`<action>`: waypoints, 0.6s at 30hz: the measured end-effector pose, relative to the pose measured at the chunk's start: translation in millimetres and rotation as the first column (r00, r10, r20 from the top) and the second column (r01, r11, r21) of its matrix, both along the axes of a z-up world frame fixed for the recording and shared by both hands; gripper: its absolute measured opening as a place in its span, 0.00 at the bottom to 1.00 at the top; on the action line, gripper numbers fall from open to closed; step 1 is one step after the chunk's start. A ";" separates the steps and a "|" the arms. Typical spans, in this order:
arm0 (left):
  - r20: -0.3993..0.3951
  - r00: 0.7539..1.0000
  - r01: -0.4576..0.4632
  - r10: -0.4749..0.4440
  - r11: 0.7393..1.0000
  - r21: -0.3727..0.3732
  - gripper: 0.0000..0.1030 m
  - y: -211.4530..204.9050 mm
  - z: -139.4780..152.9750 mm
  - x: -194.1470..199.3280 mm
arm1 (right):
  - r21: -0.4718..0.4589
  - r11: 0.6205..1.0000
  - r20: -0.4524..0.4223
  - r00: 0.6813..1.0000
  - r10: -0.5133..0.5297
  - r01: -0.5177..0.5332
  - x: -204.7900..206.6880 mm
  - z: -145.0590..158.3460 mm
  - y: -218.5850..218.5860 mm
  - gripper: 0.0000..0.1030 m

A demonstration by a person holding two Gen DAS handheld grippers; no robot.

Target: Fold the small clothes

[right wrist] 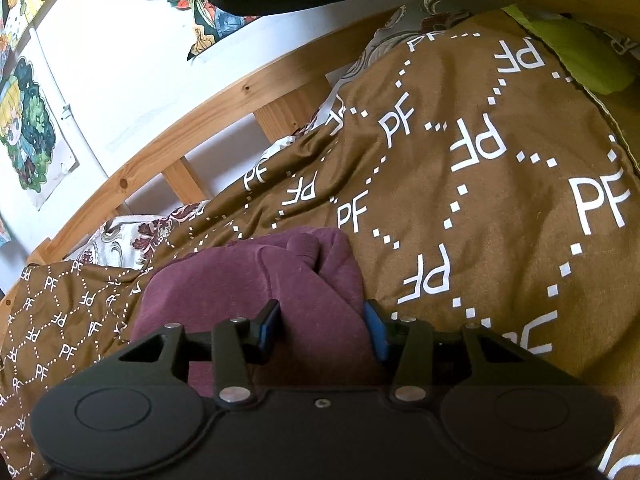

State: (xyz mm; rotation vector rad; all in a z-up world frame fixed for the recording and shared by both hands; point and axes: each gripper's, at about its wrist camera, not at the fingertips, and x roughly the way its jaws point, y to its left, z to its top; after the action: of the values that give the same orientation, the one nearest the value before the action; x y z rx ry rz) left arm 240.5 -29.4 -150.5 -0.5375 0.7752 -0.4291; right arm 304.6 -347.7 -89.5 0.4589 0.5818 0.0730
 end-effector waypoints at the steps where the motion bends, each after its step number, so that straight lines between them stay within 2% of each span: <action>1: 0.000 1.000 0.000 0.000 1.000 0.000 1.00 0.0 0.0 0.0 | 0.001 1.000 -0.001 1.000 -0.001 0.001 0.3 -0.4 0.0 0.48; 9: -0.001 1.000 0.000 0.000 1.000 0.000 1.00 -0.2 0.1 -0.1 | -0.011 1.000 -0.010 1.000 -0.003 0.003 2.9 -0.5 2.5 0.49; 13: -0.012 1.000 0.007 -0.007 1.000 -0.003 1.00 0.1 0.6 0.7 | -0.026 1.000 -0.001 1.000 -0.002 0.002 2.3 -0.5 4.5 0.47; 16: -0.044 0.998 0.038 -0.039 0.999 -0.027 0.99 2.0 2.6 4.7 | -0.023 1.000 0.006 1.000 -0.001 0.001 0.9 -0.1 5.7 0.40; 18: -0.071 0.995 0.061 -0.065 0.997 -0.057 0.92 3.8 4.3 8.0 | -0.020 1.000 0.013 1.000 0.002 -0.002 -1.4 1.2 6.6 0.31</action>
State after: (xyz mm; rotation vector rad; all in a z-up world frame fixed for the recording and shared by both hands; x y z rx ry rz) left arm 248.6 -25.6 -146.1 -0.5834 0.8545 -0.4924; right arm 303.2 -341.1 -88.3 0.4377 0.5696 0.0722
